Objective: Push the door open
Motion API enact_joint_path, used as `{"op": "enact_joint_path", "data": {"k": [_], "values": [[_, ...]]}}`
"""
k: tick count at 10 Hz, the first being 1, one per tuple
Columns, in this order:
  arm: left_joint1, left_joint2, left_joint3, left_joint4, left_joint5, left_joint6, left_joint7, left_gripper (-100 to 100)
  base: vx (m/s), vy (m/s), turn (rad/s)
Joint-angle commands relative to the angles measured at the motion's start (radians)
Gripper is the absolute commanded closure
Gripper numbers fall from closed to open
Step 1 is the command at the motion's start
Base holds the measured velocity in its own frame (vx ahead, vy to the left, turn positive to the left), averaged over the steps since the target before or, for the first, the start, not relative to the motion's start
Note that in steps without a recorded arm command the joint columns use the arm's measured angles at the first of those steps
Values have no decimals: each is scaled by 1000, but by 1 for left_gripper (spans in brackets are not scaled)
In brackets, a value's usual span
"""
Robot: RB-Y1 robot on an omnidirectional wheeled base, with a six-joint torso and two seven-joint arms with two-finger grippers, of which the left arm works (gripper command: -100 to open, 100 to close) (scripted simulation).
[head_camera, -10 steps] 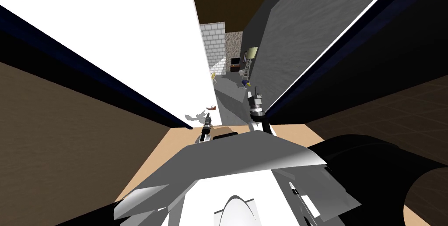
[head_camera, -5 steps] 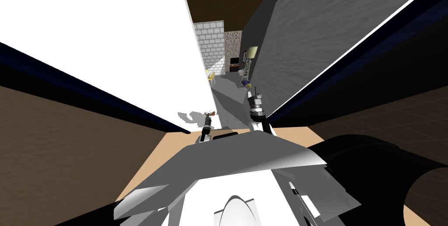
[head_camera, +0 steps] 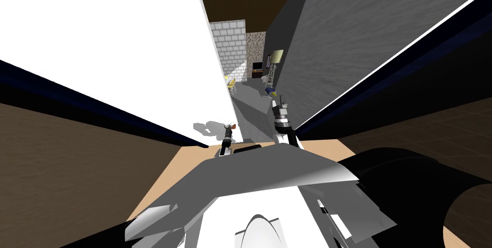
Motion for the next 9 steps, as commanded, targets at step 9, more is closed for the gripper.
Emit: {"op": "enact_joint_path", "data": {"k": [9], "values": [[-7, 21, 62, 17, 26, 2, -19, 100, 111, -46, 34]]}}
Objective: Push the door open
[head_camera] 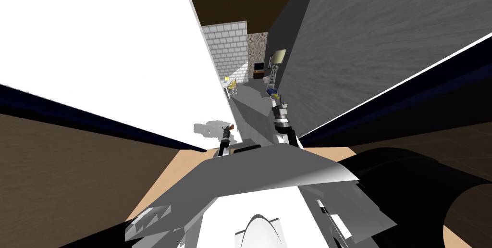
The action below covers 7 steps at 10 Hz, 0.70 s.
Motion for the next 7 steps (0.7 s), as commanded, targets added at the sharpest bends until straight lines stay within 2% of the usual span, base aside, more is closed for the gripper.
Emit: {"op": "enact_joint_path", "data": {"k": [1, 2, 4, 7], "values": [[0, 12, 30, -13, 11, 5, -10, 100, 191, -92, 47], [-2, 14, 43, -10, 17, 4, -14, 100, 179, -86, 68], [-3, 15, 50, -8, 20, 4, -16, 100, 101, -45, 23], [-9, 19, 86, 0, 35, 4, -28, 100, 137, -80, 75]]}}
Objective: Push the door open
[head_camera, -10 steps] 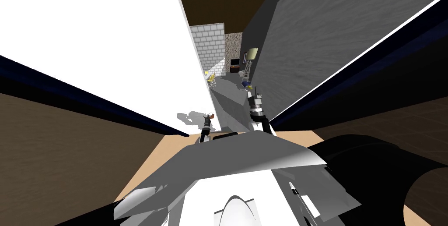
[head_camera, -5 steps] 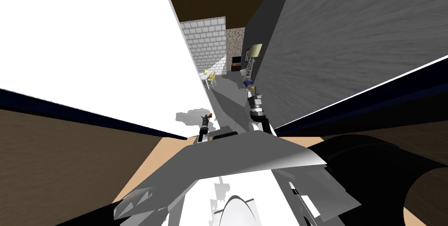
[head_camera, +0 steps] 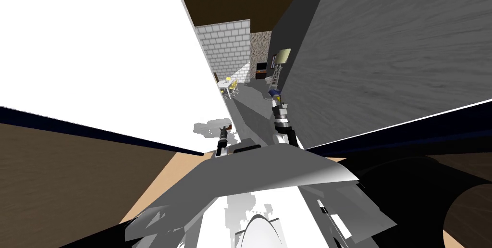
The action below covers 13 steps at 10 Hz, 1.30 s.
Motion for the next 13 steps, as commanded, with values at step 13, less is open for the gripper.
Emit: {"op": "enact_joint_path", "data": {"k": [13], "values": [[-38, -12, 174, 45, 72, -14, -55, 100, 167, -88, 71]]}}
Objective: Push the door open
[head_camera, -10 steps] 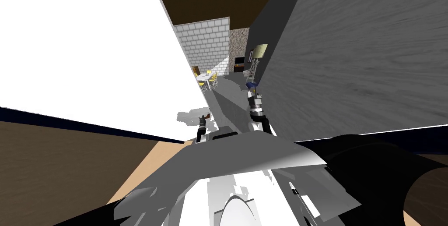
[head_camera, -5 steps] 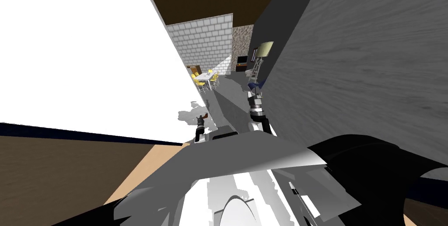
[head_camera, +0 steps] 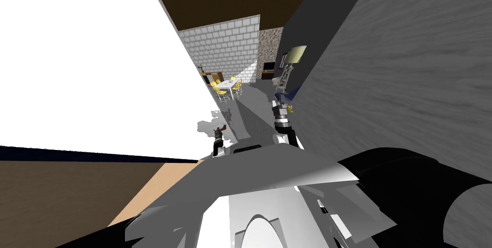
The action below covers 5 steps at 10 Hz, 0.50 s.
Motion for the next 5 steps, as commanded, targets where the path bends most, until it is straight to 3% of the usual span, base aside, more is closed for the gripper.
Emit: {"op": "enact_joint_path", "data": {"k": [1, 2, 5], "values": [[-5, -6, 15, -2, 7, -3, -4, 100, 191, -83, 61], [-6, -9, 23, 0, 10, -3, -6, 100, 186, -84, 66], [1, 7, 44, -1, 21, -3, -10, 100, 132, -33, 48]]}}
